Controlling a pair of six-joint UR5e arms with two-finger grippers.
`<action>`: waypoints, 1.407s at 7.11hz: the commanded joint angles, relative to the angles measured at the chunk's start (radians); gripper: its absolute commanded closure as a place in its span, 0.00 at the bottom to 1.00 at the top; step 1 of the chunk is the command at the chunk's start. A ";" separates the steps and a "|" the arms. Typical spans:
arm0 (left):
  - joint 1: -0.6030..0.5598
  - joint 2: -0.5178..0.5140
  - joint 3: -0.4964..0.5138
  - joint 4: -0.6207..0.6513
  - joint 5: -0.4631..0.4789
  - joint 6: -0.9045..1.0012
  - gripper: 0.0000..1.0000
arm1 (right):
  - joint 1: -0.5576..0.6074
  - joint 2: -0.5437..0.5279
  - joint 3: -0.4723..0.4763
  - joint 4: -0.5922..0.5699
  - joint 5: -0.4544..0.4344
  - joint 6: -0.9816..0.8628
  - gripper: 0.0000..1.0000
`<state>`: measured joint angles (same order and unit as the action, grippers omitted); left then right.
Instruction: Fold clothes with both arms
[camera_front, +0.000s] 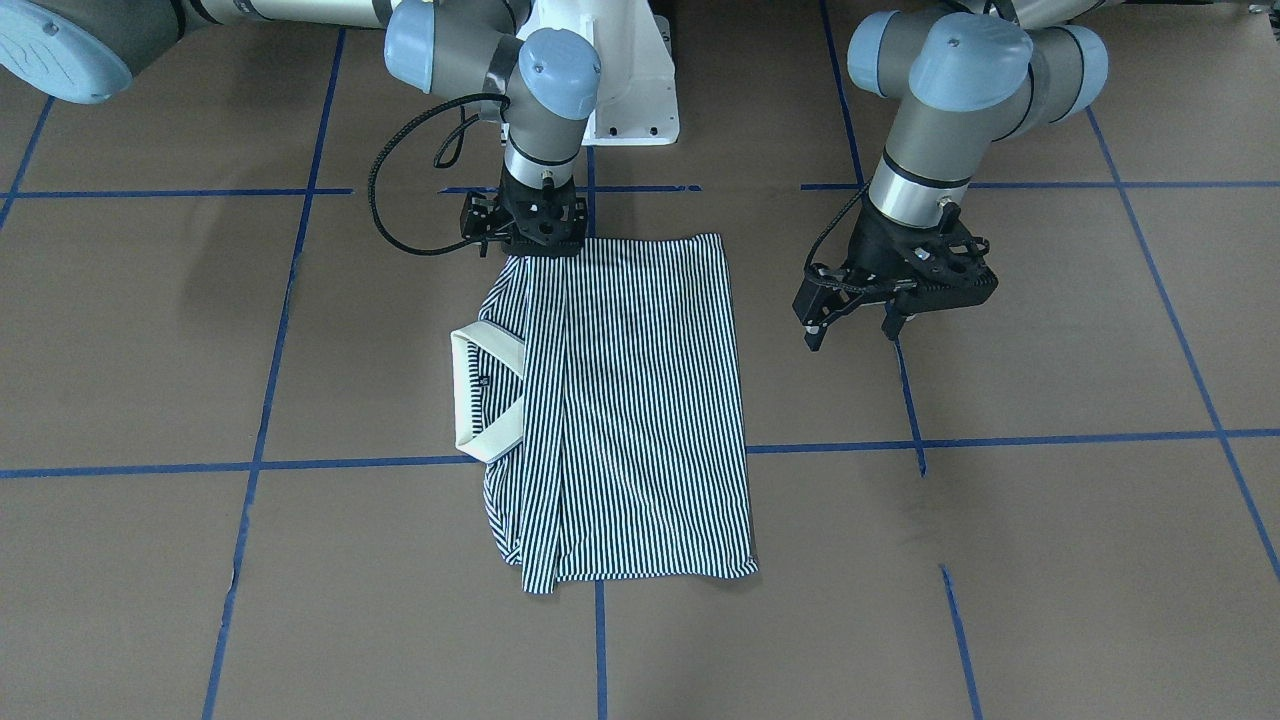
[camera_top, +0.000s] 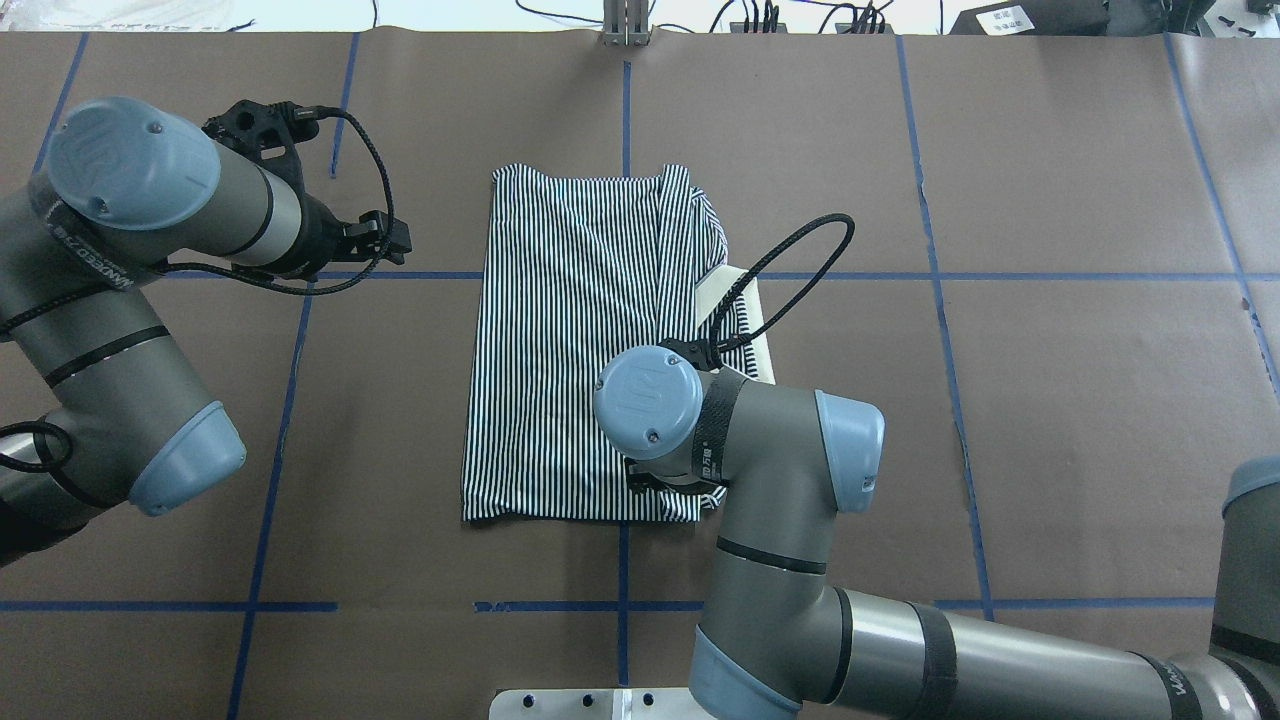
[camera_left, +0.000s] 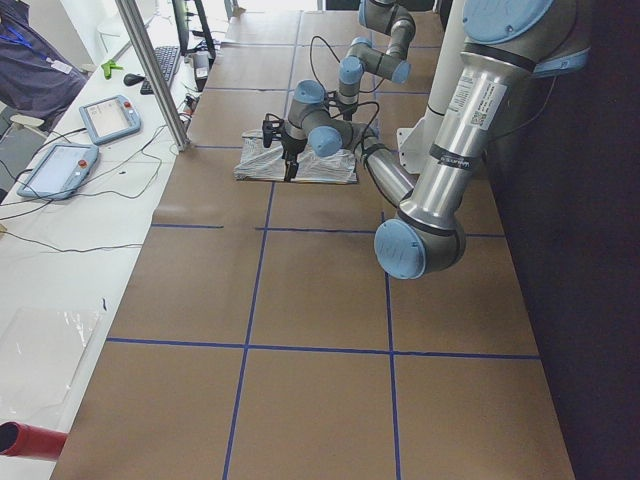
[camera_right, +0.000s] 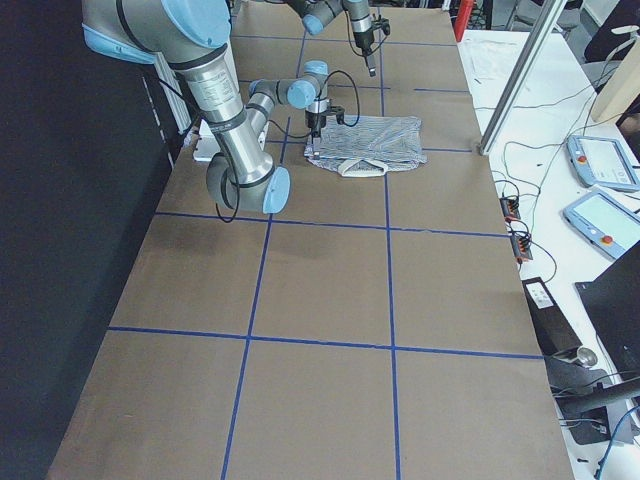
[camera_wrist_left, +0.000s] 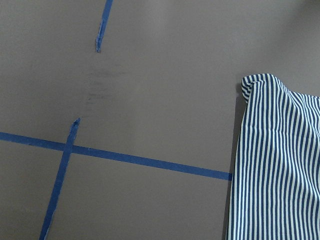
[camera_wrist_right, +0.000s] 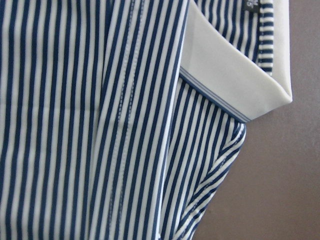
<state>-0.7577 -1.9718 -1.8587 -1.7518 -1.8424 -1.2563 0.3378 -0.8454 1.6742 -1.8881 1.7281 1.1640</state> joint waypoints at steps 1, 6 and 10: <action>0.000 0.001 0.001 0.000 0.000 0.000 0.00 | -0.028 0.002 -0.011 0.048 -0.007 -0.001 0.00; 0.000 -0.001 -0.001 0.000 -0.001 0.000 0.00 | -0.028 0.002 -0.041 0.047 -0.010 -0.006 0.00; 0.000 -0.001 -0.004 0.000 -0.012 -0.003 0.00 | 0.000 -0.003 -0.038 0.038 0.002 -0.027 0.00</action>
<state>-0.7578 -1.9727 -1.8617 -1.7518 -1.8497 -1.2577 0.3260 -0.8470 1.6351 -1.8465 1.7269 1.1408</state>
